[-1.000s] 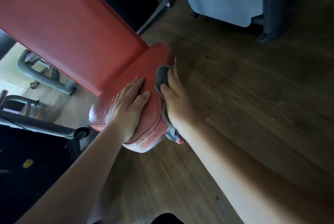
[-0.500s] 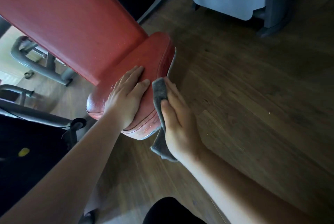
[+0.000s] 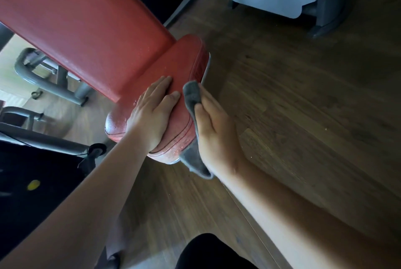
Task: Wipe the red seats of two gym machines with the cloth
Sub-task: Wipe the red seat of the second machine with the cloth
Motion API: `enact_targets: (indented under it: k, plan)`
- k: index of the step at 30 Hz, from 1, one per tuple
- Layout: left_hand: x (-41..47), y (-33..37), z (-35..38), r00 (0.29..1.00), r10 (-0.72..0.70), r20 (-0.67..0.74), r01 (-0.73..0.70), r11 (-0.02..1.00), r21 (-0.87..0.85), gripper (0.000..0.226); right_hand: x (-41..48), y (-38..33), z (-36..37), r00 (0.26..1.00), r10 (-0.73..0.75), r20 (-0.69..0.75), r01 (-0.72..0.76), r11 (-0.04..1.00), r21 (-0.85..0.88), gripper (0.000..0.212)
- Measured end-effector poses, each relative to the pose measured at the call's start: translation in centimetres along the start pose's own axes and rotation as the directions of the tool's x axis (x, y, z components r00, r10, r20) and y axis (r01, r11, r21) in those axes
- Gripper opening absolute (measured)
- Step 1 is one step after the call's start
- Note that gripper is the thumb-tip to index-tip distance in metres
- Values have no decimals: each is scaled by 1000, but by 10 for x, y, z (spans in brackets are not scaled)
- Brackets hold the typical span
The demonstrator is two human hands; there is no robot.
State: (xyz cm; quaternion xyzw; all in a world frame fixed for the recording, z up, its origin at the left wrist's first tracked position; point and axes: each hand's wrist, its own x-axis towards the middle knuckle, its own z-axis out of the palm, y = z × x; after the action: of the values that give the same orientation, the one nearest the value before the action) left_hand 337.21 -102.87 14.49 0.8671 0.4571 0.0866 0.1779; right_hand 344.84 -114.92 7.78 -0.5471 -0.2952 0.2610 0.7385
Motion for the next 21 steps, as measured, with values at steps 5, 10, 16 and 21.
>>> enact_targets:
  k: [5, 10, 16, 21]
  plan:
    - [0, 1, -1, 1000, 3, 6, -3, 1000, -7, 68, -15, 7, -3, 998, -53, 26, 54, 997, -47, 51]
    - [-1, 0, 0, 1000, 5, -1, -5, 1000, -13, 67, -5, 6, -4, 999, -14, 35, 15, 999, -32, 52]
    - [-1, 0, 1, 1000, -4, -4, 3, 1000, -26, 67, -13, 11, -5, 998, -62, 18, 61, 998, 16, 46]
    - [-1, 0, 0, 1000, -7, -18, 6, 999, -37, 66, 24, 8, -10, 1000, 17, -15, -16, 999, 51, 50]
